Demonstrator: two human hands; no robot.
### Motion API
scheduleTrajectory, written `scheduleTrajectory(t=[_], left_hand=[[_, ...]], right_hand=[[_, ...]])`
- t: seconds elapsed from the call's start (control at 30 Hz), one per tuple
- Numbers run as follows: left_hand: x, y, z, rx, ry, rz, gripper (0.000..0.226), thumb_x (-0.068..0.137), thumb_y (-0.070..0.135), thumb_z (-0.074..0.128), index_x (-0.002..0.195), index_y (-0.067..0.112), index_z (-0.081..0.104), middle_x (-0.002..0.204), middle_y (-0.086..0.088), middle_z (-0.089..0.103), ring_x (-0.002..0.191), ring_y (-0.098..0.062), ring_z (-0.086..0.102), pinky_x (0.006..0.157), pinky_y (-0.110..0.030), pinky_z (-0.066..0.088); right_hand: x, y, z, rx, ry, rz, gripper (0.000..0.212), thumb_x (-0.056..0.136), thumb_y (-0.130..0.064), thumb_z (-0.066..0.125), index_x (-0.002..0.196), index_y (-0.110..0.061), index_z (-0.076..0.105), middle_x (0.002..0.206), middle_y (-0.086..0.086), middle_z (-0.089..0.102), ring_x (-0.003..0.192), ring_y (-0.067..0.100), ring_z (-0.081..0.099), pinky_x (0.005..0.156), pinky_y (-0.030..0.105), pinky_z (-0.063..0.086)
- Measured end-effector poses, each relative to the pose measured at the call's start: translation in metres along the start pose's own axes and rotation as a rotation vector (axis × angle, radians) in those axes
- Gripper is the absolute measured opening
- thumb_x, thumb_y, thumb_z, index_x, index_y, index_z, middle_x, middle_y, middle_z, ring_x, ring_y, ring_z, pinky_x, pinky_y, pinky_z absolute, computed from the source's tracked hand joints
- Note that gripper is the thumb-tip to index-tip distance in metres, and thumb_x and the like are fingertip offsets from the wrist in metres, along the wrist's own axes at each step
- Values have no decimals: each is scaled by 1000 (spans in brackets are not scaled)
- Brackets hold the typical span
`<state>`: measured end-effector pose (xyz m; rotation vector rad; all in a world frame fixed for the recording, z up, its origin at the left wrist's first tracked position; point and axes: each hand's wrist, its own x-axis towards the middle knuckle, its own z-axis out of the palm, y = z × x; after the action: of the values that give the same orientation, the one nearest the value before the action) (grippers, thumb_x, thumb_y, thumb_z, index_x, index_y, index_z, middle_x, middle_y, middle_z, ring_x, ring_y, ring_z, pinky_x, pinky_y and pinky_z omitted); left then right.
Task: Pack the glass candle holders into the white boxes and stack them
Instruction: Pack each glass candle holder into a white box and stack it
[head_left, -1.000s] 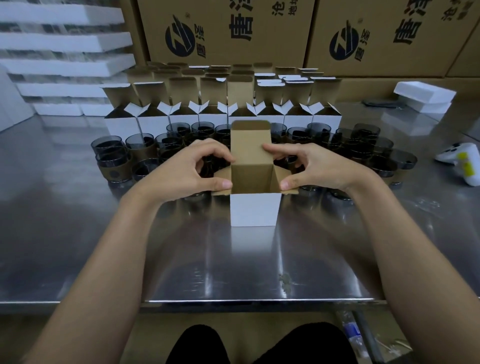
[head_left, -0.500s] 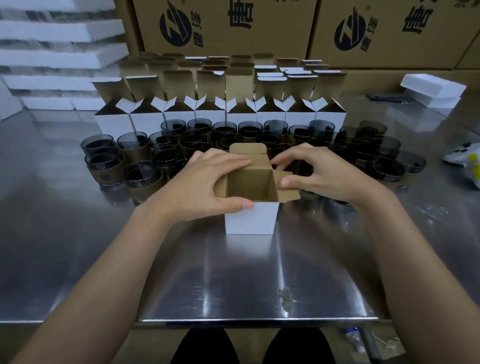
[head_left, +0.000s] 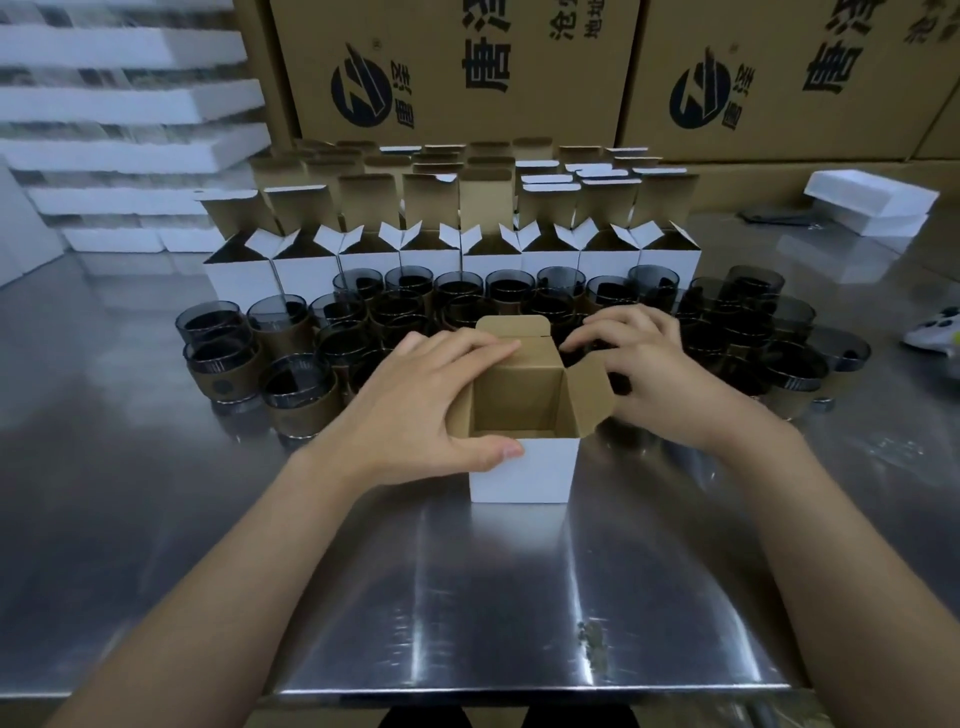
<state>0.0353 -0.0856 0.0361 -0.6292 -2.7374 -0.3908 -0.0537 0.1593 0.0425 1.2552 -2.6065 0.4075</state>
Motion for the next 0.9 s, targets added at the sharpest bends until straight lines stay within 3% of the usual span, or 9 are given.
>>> scheduleTrajectory(t=[0.1,0.27,0.33,0.4,0.53,0.63,0.73,0.9], left_hand=[[-5,-2,0,-36,-21,-24,89,70,76,46,147,34,28,141,17,38,117,-5,39,97,-28,33],[-8,0,0,-125,50,-45,80,65,73,55,135,39,35,124,24,43,99,2,38,85,-15,34],[-8,0,0,-149,54,-51,77,66,73,55,132,39,37,126,25,42,101,3,39,85,-17,35],[-8,-1,1,-154,40,-51,72,68,73,55,129,37,41,134,24,41,112,-2,42,90,-25,37],[-6,2,5,-112,43,-39,55,70,73,53,112,37,51,139,26,37,119,-6,39,96,-29,33],[-1,7,13,-95,94,-58,64,70,75,51,123,38,51,142,25,38,117,7,28,95,-23,27],[5,14,21,-97,147,-101,79,70,76,49,137,36,43,142,19,42,110,18,20,94,-17,23],[10,17,29,-165,132,-194,99,65,79,51,149,38,18,146,16,39,116,3,29,95,-24,26]], right_hand=[[0,1,2,16,40,-13,18,87,-19,69,103,-25,74,127,-16,51,134,13,27,112,33,1],[-4,7,-12,175,70,21,12,85,-21,71,95,-27,71,114,-24,51,120,3,32,105,30,18],[-7,8,-19,274,100,63,13,86,-20,71,93,-31,67,111,-24,54,117,4,40,102,21,26],[-10,10,-26,394,191,111,19,88,-16,68,91,-34,63,106,-22,59,110,5,50,94,12,33],[-13,7,-36,781,447,161,20,92,-8,63,93,-28,65,86,-19,69,85,-2,63,78,14,47],[-12,2,-38,929,598,183,17,92,-6,61,99,-21,66,84,-16,71,81,-1,65,70,15,51],[-10,-1,-38,1073,589,181,21,94,-3,56,109,-15,65,99,-3,72,92,10,67,76,20,54],[-8,-12,-38,1241,575,42,31,85,-5,62,115,-13,63,107,2,73,103,19,67,79,22,54]])
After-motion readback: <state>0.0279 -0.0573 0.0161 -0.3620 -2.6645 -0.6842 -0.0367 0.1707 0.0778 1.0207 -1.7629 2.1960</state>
